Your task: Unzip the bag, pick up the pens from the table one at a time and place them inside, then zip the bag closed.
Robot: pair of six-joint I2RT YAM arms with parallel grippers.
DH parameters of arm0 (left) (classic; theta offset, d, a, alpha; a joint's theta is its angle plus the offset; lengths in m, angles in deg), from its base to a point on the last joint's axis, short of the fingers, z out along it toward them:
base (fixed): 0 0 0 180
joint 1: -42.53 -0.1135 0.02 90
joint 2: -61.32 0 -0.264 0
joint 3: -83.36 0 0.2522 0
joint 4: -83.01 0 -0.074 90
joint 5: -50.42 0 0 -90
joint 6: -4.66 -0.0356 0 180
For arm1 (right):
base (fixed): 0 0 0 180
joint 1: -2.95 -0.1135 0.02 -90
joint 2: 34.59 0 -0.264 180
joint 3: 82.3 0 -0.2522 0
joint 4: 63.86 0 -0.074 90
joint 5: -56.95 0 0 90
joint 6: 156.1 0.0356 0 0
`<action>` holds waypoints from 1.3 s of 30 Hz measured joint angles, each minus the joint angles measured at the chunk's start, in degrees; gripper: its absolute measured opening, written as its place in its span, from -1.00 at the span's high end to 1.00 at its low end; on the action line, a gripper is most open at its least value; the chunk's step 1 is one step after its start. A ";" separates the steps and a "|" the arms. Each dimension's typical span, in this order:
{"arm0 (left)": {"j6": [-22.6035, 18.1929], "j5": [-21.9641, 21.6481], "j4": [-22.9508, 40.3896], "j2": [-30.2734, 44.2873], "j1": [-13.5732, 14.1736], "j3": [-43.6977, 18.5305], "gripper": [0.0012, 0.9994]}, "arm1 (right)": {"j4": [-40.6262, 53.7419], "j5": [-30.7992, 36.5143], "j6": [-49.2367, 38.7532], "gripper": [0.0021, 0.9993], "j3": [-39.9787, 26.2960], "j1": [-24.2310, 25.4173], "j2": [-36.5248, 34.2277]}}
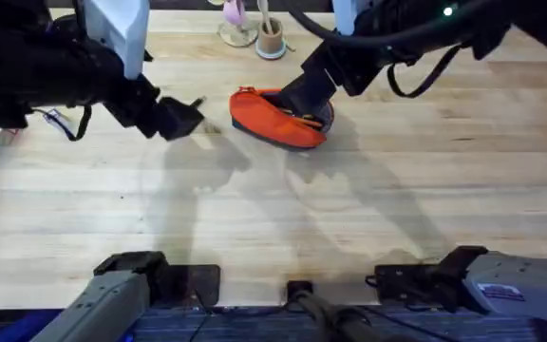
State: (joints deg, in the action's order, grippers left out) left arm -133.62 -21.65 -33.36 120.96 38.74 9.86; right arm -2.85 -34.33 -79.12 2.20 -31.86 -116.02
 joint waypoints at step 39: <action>9.02 -17.58 -9.80 21.63 0.00 0.00 -0.99 | 1.55 -0.02 2.31 -1.00 0.00 0.00 0.57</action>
State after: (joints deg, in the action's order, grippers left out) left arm -124.59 -39.23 -43.16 142.59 38.74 9.86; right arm -1.31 -34.35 -76.80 2.20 -31.86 -115.45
